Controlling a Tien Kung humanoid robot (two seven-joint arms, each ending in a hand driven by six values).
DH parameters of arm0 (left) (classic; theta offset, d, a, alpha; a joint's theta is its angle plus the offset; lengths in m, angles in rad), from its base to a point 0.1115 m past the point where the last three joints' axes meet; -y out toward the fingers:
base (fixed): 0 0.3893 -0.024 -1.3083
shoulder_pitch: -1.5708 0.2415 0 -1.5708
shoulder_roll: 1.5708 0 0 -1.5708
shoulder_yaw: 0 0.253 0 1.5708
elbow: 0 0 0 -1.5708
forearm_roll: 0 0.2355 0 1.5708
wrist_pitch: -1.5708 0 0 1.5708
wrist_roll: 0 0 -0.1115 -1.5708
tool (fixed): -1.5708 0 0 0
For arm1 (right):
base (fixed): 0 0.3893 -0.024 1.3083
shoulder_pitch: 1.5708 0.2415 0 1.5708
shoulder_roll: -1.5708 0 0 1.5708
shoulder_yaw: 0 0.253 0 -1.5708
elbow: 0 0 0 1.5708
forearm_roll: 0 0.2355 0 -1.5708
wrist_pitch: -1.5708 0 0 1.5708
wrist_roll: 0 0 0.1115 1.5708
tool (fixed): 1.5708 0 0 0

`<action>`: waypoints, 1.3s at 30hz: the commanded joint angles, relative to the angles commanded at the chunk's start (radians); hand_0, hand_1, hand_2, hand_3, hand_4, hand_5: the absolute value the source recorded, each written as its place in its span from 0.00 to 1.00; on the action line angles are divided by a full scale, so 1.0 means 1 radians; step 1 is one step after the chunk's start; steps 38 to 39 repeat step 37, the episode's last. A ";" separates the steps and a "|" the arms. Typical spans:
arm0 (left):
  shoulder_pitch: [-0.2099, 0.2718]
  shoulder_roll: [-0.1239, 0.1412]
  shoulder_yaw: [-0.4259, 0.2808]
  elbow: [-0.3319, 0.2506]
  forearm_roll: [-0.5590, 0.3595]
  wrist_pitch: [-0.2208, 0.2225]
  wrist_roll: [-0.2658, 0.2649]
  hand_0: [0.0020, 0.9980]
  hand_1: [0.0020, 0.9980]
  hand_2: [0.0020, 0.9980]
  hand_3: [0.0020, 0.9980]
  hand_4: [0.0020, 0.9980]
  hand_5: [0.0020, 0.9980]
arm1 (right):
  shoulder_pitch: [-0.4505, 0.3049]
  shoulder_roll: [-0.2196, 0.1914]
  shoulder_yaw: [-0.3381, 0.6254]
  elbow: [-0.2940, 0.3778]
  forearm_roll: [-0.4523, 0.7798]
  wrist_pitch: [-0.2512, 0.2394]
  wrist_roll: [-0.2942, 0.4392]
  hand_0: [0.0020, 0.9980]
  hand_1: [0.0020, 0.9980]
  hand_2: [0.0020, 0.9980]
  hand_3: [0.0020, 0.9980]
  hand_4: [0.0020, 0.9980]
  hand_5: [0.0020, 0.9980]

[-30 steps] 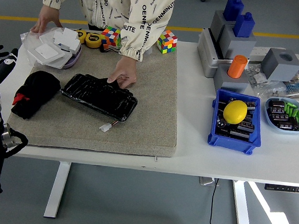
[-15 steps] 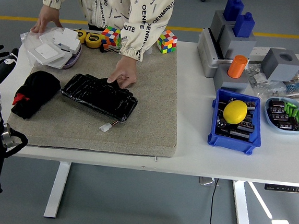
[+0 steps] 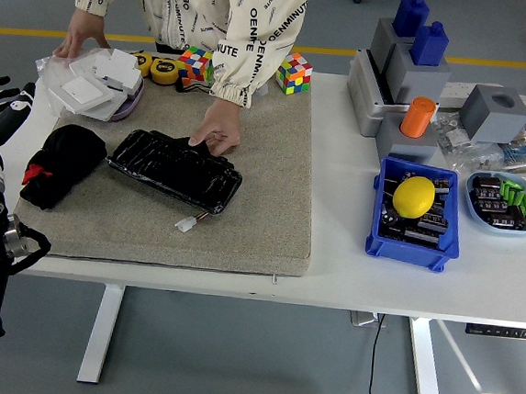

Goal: Pick the rag up,wipe the panel,place it on the desk

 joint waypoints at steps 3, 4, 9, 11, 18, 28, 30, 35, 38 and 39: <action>-0.006 0.001 0.006 0.002 0.001 -0.001 -0.001 0.43 0.56 0.57 0.60 0.85 0.22 | 0.002 0.002 -0.004 0.001 0.003 0.000 0.000 0.55 0.56 0.49 0.52 0.88 0.36; -0.008 0.001 0.007 0.001 0.000 -0.001 -0.001 0.43 0.56 0.57 0.60 0.85 0.22 | 0.003 0.002 -0.004 0.000 0.002 0.000 0.000 0.55 0.56 0.49 0.52 0.88 0.36; -0.010 0.003 0.010 -0.003 -0.003 -0.003 -0.005 0.43 0.56 0.57 0.60 0.85 0.22 | 0.008 0.002 -0.002 -0.001 0.001 -0.001 0.000 0.54 0.56 0.49 0.52 0.88 0.36; -0.009 0.003 0.008 -0.005 -0.002 -0.004 -0.005 0.43 0.56 0.57 0.60 0.85 0.22 | 0.009 0.001 0.000 -0.002 0.000 -0.002 0.000 0.54 0.56 0.49 0.52 0.88 0.36; 0.001 0.001 0.009 -0.006 0.000 -0.010 -0.007 0.43 0.56 0.57 0.60 0.85 0.22 | 0.004 0.000 -0.001 -0.002 -0.001 -0.002 -0.001 0.54 0.56 0.49 0.52 0.88 0.36; 0.002 0.003 0.026 -0.005 0.015 -0.041 -0.008 0.43 0.56 0.57 0.60 0.85 0.22 | 0.001 0.004 0.026 -0.009 -0.026 -0.004 -0.003 0.54 0.56 0.49 0.52 0.88 0.36; 0.006 0.002 0.028 -0.006 0.015 -0.042 -0.009 0.43 0.56 0.57 0.60 0.85 0.22 | -0.002 0.004 0.034 -0.011 -0.034 -0.004 -0.002 0.54 0.56 0.49 0.52 0.88 0.36; 0.021 0.002 0.035 -0.005 0.021 -0.058 -0.012 0.44 0.56 0.58 0.60 0.85 0.22 | -0.010 0.008 0.063 -0.019 -0.065 -0.004 -0.006 0.54 0.56 0.49 0.52 0.88 0.35; 0.024 0.003 0.037 -0.005 0.022 -0.058 -0.012 0.44 0.56 0.58 0.60 0.85 0.22 | -0.012 0.010 0.064 -0.019 -0.066 -0.004 -0.006 0.54 0.56 0.49 0.52 0.88 0.35; 0.024 0.003 0.037 -0.005 0.022 -0.058 -0.012 0.44 0.56 0.58 0.60 0.85 0.22 | -0.012 0.010 0.064 -0.019 -0.066 -0.004 -0.006 0.54 0.56 0.49 0.52 0.88 0.35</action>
